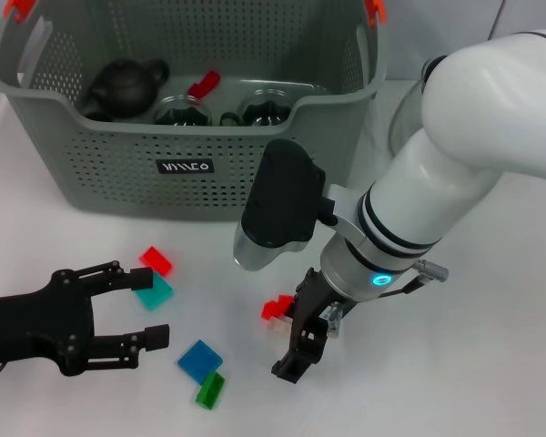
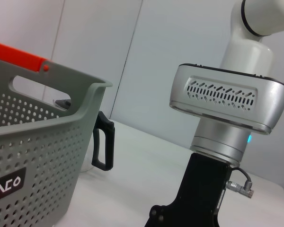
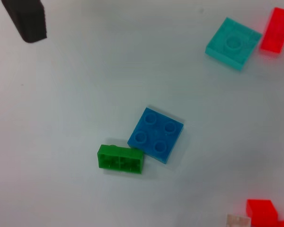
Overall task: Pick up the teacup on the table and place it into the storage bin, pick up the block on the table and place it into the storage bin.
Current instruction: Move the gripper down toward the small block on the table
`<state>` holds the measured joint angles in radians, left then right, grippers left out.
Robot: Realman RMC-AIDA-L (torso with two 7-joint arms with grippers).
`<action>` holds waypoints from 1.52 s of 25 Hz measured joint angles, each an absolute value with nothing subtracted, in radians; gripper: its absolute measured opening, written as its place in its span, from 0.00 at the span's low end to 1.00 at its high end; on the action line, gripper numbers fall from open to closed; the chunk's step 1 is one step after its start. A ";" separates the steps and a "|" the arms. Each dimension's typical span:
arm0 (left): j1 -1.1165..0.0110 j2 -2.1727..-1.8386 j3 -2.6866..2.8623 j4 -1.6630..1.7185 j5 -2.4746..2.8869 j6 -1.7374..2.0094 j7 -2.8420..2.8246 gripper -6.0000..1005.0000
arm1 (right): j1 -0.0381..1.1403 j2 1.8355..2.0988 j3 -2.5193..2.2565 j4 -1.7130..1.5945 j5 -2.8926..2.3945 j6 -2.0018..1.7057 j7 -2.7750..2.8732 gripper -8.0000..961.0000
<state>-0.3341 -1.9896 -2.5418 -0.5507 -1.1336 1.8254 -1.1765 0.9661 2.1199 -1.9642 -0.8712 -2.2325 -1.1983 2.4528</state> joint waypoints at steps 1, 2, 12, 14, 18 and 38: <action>-0.334 -1.990 -2.542 -0.551 -1.134 1.825 -1.177 0.85 | 0.966 2.120 -1.965 -0.871 -2.232 -1.198 2.453 0.79; -0.333 -1.990 -2.542 -0.551 -1.134 1.825 -1.177 0.85 | 0.966 2.120 -1.965 -0.871 -2.232 -1.198 2.453 0.79; -0.333 -1.991 -2.542 -0.551 -1.134 1.825 -1.177 0.85 | 0.966 2.121 -1.972 -0.870 -2.231 -1.180 2.464 0.72; -0.333 -1.991 -2.543 -0.551 -1.134 1.823 -1.177 0.85 | 0.966 2.120 -1.973 -0.867 -2.230 -1.177 2.466 0.65; -0.333 -1.991 -2.543 -0.551 -1.134 1.823 -1.177 0.85 | 0.967 2.120 -1.973 -0.861 -2.230 -1.172 2.467 0.51; -0.339 -1.991 -2.543 -0.551 -1.134 1.813 -1.177 0.85 | 0.974 2.121 -1.976 -0.844 -2.230 -1.158 2.467 0.37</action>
